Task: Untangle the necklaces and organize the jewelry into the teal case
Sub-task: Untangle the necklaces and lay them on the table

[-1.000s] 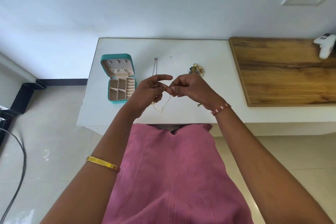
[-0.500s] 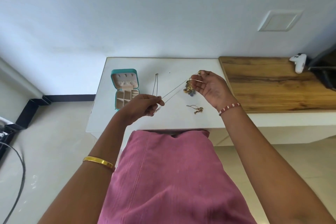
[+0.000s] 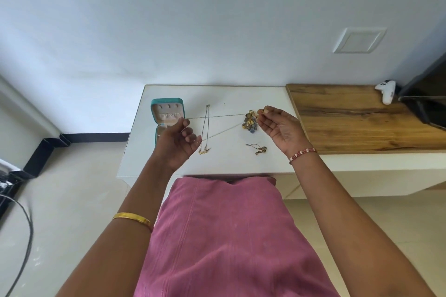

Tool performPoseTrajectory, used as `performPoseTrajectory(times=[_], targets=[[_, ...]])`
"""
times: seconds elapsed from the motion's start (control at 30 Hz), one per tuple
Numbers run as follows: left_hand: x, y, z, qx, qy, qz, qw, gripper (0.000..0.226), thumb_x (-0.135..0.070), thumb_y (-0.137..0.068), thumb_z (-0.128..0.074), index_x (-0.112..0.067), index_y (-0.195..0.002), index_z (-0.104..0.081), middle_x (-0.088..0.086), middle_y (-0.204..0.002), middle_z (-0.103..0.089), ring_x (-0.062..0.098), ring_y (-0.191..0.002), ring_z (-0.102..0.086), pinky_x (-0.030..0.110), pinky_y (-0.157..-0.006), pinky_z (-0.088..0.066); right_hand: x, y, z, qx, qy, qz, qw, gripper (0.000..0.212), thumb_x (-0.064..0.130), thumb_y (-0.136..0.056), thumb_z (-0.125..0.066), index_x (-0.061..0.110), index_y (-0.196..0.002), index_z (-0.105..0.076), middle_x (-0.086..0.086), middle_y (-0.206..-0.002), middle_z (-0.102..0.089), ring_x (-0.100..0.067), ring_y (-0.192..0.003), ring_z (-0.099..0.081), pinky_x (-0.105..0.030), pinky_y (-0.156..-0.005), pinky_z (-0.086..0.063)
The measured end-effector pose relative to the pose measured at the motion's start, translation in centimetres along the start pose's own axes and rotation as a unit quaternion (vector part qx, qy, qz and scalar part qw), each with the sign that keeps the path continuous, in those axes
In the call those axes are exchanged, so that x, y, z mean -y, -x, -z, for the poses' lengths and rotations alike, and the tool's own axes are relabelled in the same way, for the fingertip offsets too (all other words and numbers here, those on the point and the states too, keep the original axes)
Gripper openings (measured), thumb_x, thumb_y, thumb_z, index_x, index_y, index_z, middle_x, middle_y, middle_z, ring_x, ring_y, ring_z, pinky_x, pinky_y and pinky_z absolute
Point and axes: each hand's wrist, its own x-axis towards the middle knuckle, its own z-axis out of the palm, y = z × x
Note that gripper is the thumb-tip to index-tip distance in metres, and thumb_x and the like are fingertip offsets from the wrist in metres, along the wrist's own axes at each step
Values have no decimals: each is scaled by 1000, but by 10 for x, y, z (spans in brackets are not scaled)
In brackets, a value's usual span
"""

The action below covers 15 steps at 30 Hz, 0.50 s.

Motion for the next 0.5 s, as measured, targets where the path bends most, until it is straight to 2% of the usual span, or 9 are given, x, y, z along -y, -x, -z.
performPoseTrajectory(times=[0.13, 0.23, 0.37, 0.5], targets=[[0, -1, 4, -9, -25, -6, 1000, 20, -22, -93, -45, -16, -75, -51, -5, -52, -41, 7, -40, -32, 16, -43, -36, -7, 5, 2, -13, 9, -9, 1000, 21, -15, -82, -54, 4, -86, -62, -8, -66, -71, -17, -63, -69, -27, -63, -59], [-1, -5, 5, -44, -79, -15, 996, 21, -20, -94, -45, -16, -75, -52, -6, -50, -43, 6, -38, -29, 15, -40, -30, -11, 7, 4, -14, 34, -17, 999, 21, -15, -82, -53, 2, -90, -63, -6, -67, -71, -15, -65, -69, -25, -66, -59], [5, -9, -1, -130, -181, -38, 974, 21, -14, -95, -46, -13, -75, -54, -3, -53, -42, 6, -39, -34, 17, -41, -33, -12, 5, -1, -14, 52, -6, 999, 15, -12, -83, -54, -1, -87, -64, -5, -65, -71, -15, -64, -68, -25, -67, -59], [16, -9, -5, -149, -334, -9, 931, 19, -8, -94, -45, -9, -82, -60, -1, -52, -51, 12, -53, -43, 22, -56, -38, -5, 8, -17, 31, 130, 11, 991, 10, -6, -85, -57, 1, -86, -64, -6, -66, -70, -16, -63, -68, -25, -65, -57]])
